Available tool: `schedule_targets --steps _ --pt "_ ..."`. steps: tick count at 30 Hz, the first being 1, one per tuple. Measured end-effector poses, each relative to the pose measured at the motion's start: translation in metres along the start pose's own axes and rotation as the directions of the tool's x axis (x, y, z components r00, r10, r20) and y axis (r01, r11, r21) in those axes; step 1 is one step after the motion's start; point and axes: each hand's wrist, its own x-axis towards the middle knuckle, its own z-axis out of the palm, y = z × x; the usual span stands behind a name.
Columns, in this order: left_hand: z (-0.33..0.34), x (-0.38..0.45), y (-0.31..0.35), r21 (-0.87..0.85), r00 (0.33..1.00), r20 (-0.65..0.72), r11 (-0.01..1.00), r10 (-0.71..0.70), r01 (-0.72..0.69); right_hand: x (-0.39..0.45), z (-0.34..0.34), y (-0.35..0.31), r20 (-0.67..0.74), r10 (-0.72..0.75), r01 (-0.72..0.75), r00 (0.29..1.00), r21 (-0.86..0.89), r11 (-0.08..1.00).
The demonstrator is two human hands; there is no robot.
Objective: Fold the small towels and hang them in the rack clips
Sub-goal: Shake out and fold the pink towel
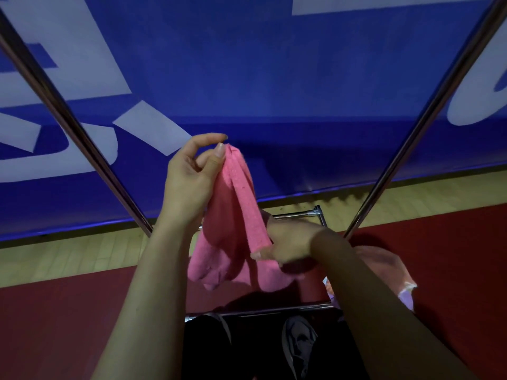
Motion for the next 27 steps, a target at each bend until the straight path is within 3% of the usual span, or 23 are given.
schedule_targets --steps 3,11,18,23,27 --pt "0.002 -0.003 0.002 0.013 0.999 0.041 0.999 0.03 -0.031 0.004 0.004 -0.007 0.005 0.026 -0.026 1.0 -0.019 0.999" --pt "0.001 -0.005 0.011 -0.06 0.998 0.056 0.998 0.007 -0.004 0.023 0.009 0.006 -0.239 0.093 -0.061 0.967 0.135 0.989" --pt "-0.009 -0.003 0.011 -0.101 1.0 -0.013 0.995 0.002 -0.004 0.025 0.004 0.021 -0.369 0.055 -0.027 0.928 0.08 0.996" --pt "-0.007 -0.003 0.014 -0.164 1.0 0.004 0.986 -0.012 0.013 0.027 0.007 0.018 -0.358 -0.005 0.051 0.934 0.118 0.992" --pt "-0.002 -0.006 0.017 -0.195 0.995 0.09 0.979 -0.038 0.055 0.033 0.016 0.012 -0.256 -0.039 0.08 0.966 0.151 0.985"
